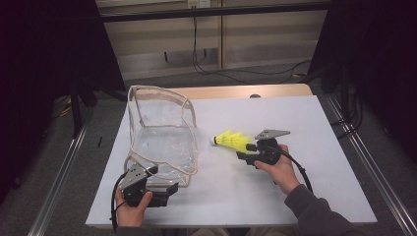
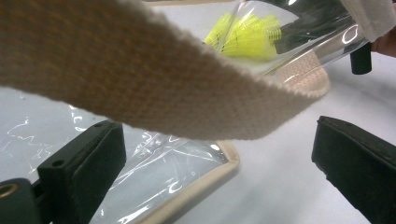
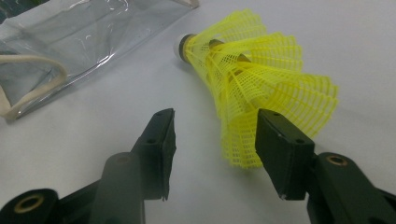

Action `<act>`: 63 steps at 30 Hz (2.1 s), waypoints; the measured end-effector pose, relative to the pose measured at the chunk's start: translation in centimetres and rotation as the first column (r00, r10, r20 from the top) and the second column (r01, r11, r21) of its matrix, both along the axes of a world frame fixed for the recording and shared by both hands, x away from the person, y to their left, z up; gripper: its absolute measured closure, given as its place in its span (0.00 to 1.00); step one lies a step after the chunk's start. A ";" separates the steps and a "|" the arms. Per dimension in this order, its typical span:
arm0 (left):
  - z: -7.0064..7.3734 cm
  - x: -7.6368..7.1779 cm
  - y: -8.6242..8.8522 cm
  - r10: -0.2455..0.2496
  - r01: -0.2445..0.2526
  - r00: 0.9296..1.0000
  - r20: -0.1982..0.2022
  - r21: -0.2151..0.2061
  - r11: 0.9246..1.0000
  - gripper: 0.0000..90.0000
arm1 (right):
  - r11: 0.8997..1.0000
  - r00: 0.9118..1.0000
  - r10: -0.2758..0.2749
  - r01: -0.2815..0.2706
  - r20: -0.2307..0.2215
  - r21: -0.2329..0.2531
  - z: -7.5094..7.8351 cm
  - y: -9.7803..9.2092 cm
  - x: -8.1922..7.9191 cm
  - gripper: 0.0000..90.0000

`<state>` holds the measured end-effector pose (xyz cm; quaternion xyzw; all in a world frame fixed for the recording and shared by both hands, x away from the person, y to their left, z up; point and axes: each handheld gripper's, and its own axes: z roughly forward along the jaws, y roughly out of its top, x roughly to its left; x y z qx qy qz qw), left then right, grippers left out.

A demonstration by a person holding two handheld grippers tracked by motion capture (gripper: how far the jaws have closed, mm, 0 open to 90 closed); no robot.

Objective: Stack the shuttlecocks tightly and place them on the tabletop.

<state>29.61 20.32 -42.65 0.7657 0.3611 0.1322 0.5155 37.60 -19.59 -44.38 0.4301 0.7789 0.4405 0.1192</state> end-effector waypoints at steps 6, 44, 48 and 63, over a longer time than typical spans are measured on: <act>0.0 0.0 0.0 -0.002 0.002 1.000 0.001 -0.001 1.000 0.03 | 1.000 1.000 -0.029 0.029 0.004 -0.005 -0.2 0.4 0.4 0.40; 0.0 0.1 0.0 -0.001 0.001 1.000 0.000 -0.001 1.000 0.03 | 0.996 0.995 -0.091 0.091 0.034 -0.005 -0.8 2.6 1.7 0.35; 0.0 0.1 0.0 -0.003 0.003 1.000 0.000 -0.002 1.000 0.03 | 0.995 0.995 -0.093 0.094 0.041 -0.014 -0.7 2.8 1.7 0.43; 0.0 0.1 0.0 -0.004 0.004 1.000 0.002 -0.002 1.000 0.03 | 0.993 0.992 -0.101 0.106 0.080 -0.055 -0.9 3.4 1.9 0.58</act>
